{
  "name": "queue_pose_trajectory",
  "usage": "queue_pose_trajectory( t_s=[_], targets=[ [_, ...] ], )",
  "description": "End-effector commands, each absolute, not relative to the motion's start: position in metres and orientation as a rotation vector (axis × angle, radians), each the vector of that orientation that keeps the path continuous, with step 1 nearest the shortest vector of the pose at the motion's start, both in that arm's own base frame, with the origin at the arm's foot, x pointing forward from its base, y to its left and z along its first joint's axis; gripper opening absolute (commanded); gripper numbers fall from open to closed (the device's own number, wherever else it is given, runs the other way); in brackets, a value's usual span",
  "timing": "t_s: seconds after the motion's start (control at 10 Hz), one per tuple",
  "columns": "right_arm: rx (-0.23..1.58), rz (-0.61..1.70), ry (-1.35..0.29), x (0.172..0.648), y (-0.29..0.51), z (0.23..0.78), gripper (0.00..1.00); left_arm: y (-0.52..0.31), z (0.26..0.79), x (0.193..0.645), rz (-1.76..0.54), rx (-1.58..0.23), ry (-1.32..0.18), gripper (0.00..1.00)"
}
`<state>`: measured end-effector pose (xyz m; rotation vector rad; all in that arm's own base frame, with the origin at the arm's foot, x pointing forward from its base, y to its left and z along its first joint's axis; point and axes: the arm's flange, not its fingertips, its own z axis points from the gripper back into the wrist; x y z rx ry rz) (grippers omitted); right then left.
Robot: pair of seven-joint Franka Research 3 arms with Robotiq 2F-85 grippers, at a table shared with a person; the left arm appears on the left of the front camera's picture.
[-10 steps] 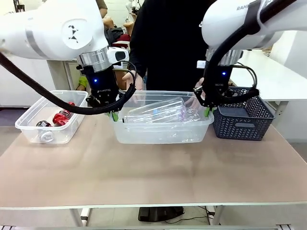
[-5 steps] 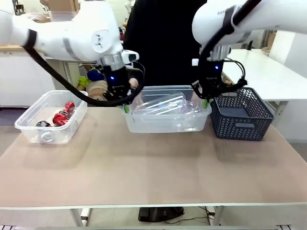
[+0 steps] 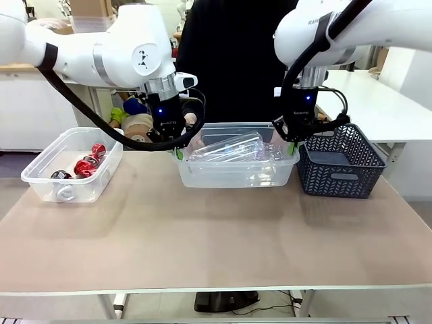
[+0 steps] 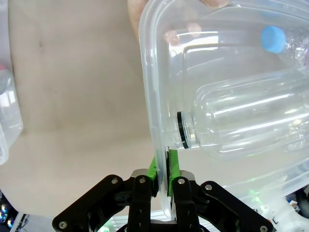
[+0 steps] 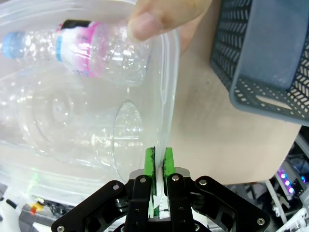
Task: Sort the waste into each basket.
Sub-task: Offer the picked Organizing box to the human, then release the Organizing box you were holding.
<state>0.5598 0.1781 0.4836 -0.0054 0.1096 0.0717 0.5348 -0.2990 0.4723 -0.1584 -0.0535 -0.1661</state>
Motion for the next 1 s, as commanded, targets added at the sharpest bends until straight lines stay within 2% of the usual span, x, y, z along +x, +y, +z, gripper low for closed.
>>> queue_pose_trajectory(
  t_s=[0.0,0.6,0.7,0.8,0.9],
  targets=[
    [-0.006,0.084,0.099,0.557,0.182,0.486,0.09,-0.301,0.473,0.534,-0.180,-0.162,-0.059,0.07],
    [-0.006,0.072,0.108,0.560,0.178,0.485,0.09,-0.301,0.473,0.534,-0.180,-0.162,-0.059,0.07],
    [0.001,-0.057,0.091,0.546,0.154,0.481,0.31,-0.299,0.472,0.535,-0.166,-0.158,-0.053,0.49],
    [0.065,-0.079,0.044,0.532,0.143,0.485,0.63,-0.303,0.477,0.536,-0.185,-0.141,-0.055,0.66],
    [0.071,-0.087,-0.034,0.520,0.136,0.492,0.86,-0.306,0.483,0.535,-0.193,-0.145,-0.083,1.00]
  ],
)
